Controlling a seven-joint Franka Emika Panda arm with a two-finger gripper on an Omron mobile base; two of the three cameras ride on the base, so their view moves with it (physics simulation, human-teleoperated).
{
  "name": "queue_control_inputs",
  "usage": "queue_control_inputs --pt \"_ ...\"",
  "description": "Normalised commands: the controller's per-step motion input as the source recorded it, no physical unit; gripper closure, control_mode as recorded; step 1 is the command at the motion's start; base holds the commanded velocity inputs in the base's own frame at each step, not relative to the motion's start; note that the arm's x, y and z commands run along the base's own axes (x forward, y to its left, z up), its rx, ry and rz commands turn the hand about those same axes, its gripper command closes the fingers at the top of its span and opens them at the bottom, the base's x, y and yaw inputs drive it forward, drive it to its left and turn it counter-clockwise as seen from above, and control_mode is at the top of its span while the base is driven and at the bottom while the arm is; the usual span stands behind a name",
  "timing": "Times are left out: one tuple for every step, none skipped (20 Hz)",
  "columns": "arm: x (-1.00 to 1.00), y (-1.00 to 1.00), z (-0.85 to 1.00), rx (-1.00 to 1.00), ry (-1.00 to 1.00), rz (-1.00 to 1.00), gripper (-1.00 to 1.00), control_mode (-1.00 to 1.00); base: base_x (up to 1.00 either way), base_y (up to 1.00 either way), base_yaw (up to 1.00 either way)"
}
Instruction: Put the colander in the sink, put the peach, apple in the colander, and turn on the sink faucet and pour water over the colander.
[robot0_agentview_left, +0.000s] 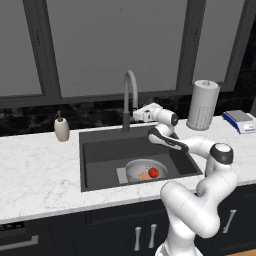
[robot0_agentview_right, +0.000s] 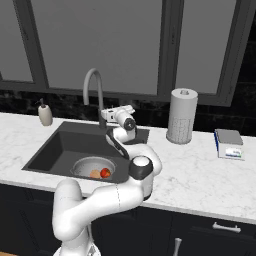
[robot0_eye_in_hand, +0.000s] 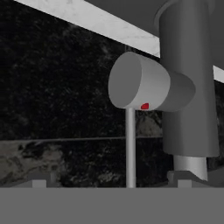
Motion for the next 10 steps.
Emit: queue_control_inputs --pt "0.14 0.00 -0.20 0.03 0.00 0.00 -1.00 -1.00 0.00 0.00 0.00" --pt "0.13 0.00 -0.19 0.03 0.00 0.00 -1.00 -1.00 0.00 0.00 0.00" --pt "0.11 0.00 -0.20 0.03 0.00 0.00 -1.00 -1.00 0.00 0.00 0.00" --pt "0.11 0.00 -0.20 0.03 0.00 0.00 -1.00 -1.00 0.00 0.00 0.00" --pt "0.10 0.00 -0.21 0.03 0.00 -0.01 -1.00 -1.00 0.00 0.00 0.00" --pt "0.10 0.02 -0.21 0.03 0.00 -0.02 -1.00 -1.00 0.00 0.00 0.00" --pt "0.13 0.04 -0.20 0.04 0.00 -0.03 -1.00 -1.00 0.00 0.00 0.00" --pt "0.17 0.07 -0.19 0.04 0.00 -0.04 -1.00 -1.00 0.00 0.00 0.00" --pt "0.16 0.10 -0.19 0.04 0.00 -0.04 -1.00 -1.00 0.00 0.00 0.00" --pt "0.18 0.09 -0.17 0.03 0.00 -0.04 -1.00 -1.00 0.00 0.00 0.00"
